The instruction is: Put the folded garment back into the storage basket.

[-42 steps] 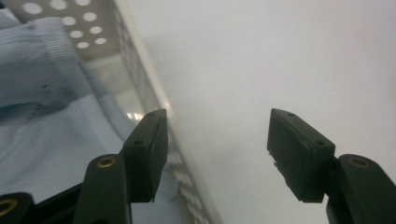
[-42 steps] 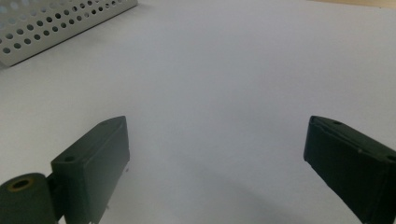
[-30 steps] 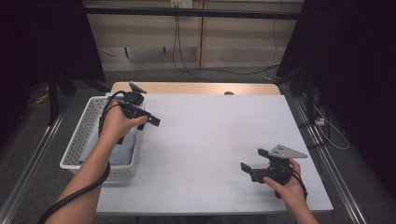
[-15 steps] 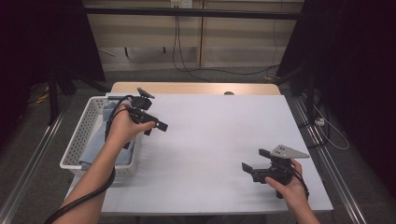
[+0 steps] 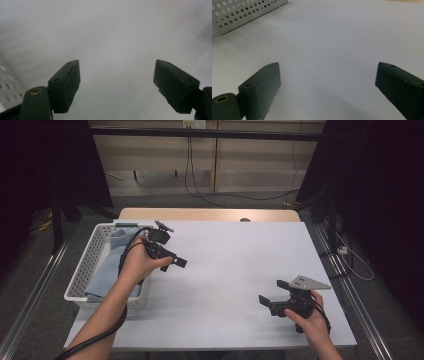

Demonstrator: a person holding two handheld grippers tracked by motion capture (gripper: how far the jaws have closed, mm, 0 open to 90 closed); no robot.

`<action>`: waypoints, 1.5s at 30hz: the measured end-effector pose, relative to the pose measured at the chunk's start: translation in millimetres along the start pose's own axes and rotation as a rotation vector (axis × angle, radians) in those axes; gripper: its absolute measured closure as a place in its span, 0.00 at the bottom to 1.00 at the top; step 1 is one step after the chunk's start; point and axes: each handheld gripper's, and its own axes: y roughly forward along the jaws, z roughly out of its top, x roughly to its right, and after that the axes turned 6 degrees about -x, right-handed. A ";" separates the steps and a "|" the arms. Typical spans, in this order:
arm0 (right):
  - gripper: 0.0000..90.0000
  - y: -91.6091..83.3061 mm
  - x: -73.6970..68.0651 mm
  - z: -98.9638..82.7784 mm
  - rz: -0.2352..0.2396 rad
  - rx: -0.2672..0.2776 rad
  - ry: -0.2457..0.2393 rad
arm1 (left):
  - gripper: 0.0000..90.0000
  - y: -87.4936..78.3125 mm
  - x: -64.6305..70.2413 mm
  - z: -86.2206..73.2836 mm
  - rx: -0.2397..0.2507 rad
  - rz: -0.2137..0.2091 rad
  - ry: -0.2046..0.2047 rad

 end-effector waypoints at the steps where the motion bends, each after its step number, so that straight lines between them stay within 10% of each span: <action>1: 0.07 0.0 -0.1 0.0 0.000 -0.001 0.001 | 0.24 0.6 0.3 -0.7 -0.002 -0.005 0.006; 45: 0.05 -0.5 -1.7 -0.3 0.018 -0.006 -0.011 | 0.14 19.5 27.0 -33.4 0.022 -0.088 0.151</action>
